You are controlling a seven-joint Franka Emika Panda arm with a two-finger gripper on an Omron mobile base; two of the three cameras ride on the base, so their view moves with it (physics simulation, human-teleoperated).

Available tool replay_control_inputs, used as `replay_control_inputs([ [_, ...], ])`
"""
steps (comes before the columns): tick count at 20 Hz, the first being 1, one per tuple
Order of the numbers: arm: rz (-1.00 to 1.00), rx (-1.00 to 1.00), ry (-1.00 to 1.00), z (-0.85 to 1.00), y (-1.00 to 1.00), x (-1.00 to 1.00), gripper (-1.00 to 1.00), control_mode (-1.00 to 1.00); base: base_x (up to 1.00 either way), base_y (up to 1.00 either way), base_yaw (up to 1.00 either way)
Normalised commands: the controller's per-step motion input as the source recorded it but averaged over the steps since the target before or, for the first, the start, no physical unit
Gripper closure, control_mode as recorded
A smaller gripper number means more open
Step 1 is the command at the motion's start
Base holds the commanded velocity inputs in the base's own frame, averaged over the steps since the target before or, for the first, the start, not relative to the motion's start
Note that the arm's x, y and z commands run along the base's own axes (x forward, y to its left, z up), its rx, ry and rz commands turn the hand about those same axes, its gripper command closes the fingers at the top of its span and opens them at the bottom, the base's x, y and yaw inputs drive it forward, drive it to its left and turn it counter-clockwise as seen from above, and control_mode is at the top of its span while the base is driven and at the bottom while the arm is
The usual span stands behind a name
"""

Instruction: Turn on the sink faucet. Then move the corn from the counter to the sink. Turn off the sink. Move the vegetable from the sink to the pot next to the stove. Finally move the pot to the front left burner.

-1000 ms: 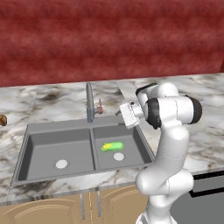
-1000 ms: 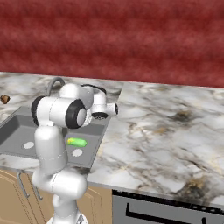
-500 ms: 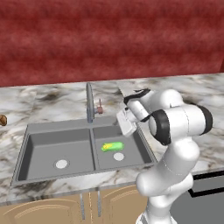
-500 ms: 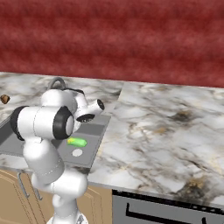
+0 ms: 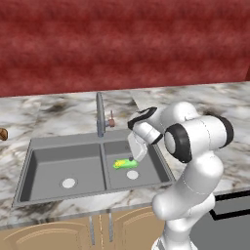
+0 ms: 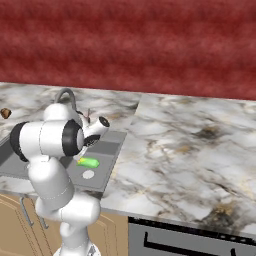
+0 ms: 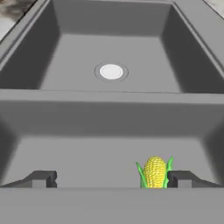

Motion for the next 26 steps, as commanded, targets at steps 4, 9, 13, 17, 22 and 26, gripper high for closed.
replay_control_inputs([
  [4, 0.01, -0.13, 0.00, -0.36, -0.01, 0.20, -1.00, -1.00, 0.00, 0.00, 0.00],
  [9, 0.06, -0.09, 0.00, -0.29, -0.06, 0.30, -1.00, -1.00, 0.00, 0.00, 0.00],
  [13, 0.08, -0.09, 0.00, -0.23, -0.07, 0.39, -1.00, -1.00, 0.00, 0.00, 0.00],
  [17, 0.08, -0.12, 0.00, -0.25, 0.00, 0.39, -1.00, -1.00, 0.00, 0.00, 0.00],
  [22, 0.08, -0.08, 0.00, -0.23, -0.01, 0.37, -1.00, -1.00, 0.00, 0.00, 0.00],
  [26, 0.05, -0.05, 0.00, -0.23, -0.02, 0.18, -1.00, -1.00, 0.00, 0.00, 0.00],
])
